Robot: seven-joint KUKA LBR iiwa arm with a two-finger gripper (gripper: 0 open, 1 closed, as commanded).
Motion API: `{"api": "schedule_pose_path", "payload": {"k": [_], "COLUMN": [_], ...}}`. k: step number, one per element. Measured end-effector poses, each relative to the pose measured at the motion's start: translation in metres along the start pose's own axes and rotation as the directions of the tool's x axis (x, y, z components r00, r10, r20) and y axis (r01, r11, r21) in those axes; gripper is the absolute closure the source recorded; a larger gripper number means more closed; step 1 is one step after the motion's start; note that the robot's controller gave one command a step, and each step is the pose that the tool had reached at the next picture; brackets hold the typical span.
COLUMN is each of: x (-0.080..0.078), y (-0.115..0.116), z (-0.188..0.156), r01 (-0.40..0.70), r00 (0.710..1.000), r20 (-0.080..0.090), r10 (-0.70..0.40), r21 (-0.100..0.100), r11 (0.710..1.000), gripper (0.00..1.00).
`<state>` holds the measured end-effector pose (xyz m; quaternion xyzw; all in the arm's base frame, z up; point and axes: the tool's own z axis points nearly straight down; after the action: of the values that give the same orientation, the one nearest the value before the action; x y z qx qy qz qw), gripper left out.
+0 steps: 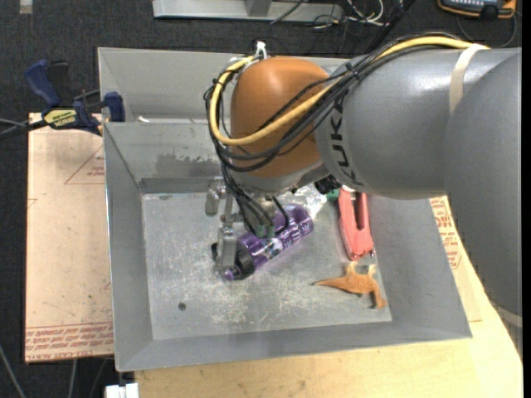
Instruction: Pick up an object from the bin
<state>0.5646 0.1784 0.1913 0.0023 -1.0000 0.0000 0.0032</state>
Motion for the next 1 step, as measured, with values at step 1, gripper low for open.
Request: {"api": "schedule_pose_path", "payload": {"k": [1], "x": [-0.0013], "y": [-0.0010], "z": [-0.0048], "r01": [-0.003], "r00": [1.000], "r20": [0.007], "r10": [0.003], "r21": [-0.001], "r11": [1.000], "gripper": [0.00]}}
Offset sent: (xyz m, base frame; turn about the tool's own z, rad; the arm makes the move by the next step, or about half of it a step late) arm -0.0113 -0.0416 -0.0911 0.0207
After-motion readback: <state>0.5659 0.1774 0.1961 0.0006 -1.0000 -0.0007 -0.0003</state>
